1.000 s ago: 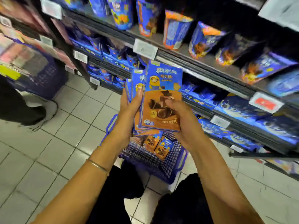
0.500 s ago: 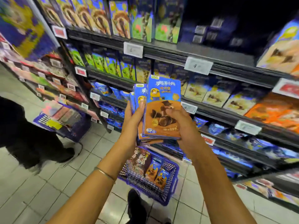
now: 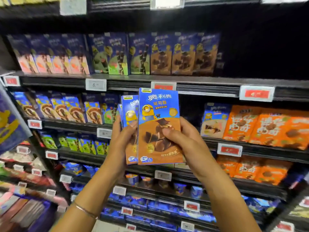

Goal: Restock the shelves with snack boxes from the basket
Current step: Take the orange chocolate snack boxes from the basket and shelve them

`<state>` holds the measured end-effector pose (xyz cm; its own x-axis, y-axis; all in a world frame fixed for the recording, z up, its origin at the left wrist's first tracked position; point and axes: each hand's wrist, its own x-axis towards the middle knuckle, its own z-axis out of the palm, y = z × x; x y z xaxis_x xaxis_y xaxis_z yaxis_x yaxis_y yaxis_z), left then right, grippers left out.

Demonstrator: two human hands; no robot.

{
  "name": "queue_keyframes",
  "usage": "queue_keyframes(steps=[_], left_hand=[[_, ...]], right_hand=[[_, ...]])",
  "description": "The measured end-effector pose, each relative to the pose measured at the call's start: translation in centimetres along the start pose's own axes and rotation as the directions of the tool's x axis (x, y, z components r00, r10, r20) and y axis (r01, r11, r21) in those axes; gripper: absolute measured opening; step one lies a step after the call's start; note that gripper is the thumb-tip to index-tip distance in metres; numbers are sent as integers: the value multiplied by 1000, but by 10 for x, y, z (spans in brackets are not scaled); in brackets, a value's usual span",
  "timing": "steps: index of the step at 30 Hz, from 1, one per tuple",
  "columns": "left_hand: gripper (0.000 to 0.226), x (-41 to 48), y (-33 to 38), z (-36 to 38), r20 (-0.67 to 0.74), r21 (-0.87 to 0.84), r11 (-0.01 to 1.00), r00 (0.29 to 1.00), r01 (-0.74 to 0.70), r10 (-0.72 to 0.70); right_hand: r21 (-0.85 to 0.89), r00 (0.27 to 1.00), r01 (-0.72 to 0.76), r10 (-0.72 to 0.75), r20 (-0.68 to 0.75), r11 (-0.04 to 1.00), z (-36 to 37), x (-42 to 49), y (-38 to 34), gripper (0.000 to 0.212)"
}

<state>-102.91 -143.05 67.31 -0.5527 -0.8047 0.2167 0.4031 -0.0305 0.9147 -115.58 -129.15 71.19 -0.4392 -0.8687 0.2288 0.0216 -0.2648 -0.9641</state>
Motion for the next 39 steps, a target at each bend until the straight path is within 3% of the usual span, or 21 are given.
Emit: queue_keyframes(steps=[3,6,9,13,16,18,23,28,39], left_hand=[[46,35,27,11,87,10,991,987,-134,133],[70,67,53,17,143,35,964,956,-263,256],[81,82,66,11,194,64,958,945,-279,263],[70,113,84,7,204,37,949,932,-313,299],[84,126,95,14,222,-7,944,920,-329,322],[79,132,98,20,208,-43,946,923,-323,324],[69,140,104,47,176,-73,955,939,-286,295],[80,154,111,72,158,-130,952,942,-278,297],[74,172,101,87,185,-65,939,921,-338,344]], right_hand=[[-27,996,93,-93,6,995,0,15,-32,31],[-74,988,153,-155,-23,985,-2,31,-56,34],[-103,970,202,-213,-113,974,-9,49,-74,41],[-64,937,184,-195,-289,981,-36,81,-88,34],[-108,886,171,-201,-417,979,-65,109,-97,27],[-200,839,175,-253,-482,964,-87,127,-104,23],[-419,737,59,-322,-594,906,-135,174,-110,39],[-562,688,-111,-345,-639,820,-163,212,-97,34],[-739,705,-307,-378,-600,599,-178,251,-88,6]])
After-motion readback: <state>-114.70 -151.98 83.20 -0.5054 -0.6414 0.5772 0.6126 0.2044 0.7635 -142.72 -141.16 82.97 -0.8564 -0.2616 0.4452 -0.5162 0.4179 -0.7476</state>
